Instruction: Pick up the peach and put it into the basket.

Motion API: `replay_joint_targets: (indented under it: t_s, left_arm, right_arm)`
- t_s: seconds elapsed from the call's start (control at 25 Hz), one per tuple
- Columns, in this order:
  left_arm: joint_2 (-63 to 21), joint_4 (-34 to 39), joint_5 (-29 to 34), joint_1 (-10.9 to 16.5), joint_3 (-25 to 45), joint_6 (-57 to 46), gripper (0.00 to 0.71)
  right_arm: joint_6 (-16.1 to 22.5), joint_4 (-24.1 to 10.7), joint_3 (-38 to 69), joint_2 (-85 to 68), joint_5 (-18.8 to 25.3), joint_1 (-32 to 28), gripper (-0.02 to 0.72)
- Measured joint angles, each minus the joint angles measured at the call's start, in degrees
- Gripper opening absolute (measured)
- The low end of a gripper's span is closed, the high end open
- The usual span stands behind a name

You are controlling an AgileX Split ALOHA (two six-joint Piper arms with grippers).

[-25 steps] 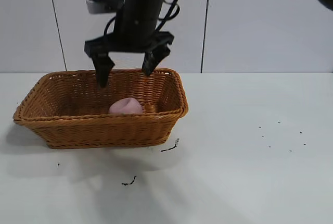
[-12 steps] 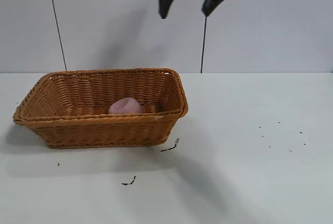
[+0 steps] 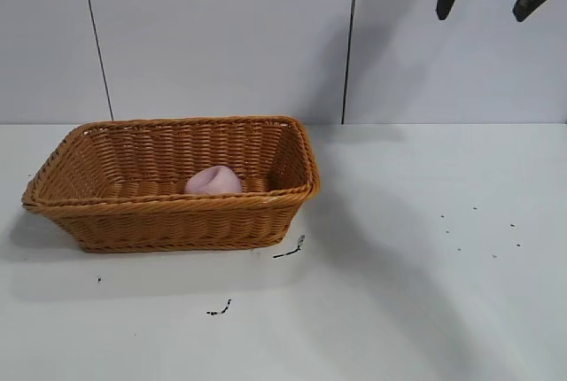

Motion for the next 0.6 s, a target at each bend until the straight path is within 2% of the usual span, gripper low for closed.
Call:
replay_joint_targets:
  t_s: [0.28,0.6]
  left_arm:
    - [0.0,0.0,0.0,0.0,0.0,0.0,0.693]
    - [0.0,0.0,0.0,0.0,0.0,0.0,0.693]
  right_arm:
    - [0.1,1.0,11.8,-8.7,0.0,-0.2,0.696]
    - [0.1,2.6,40.0,-34.0,-0.1,-0.2,0.696]
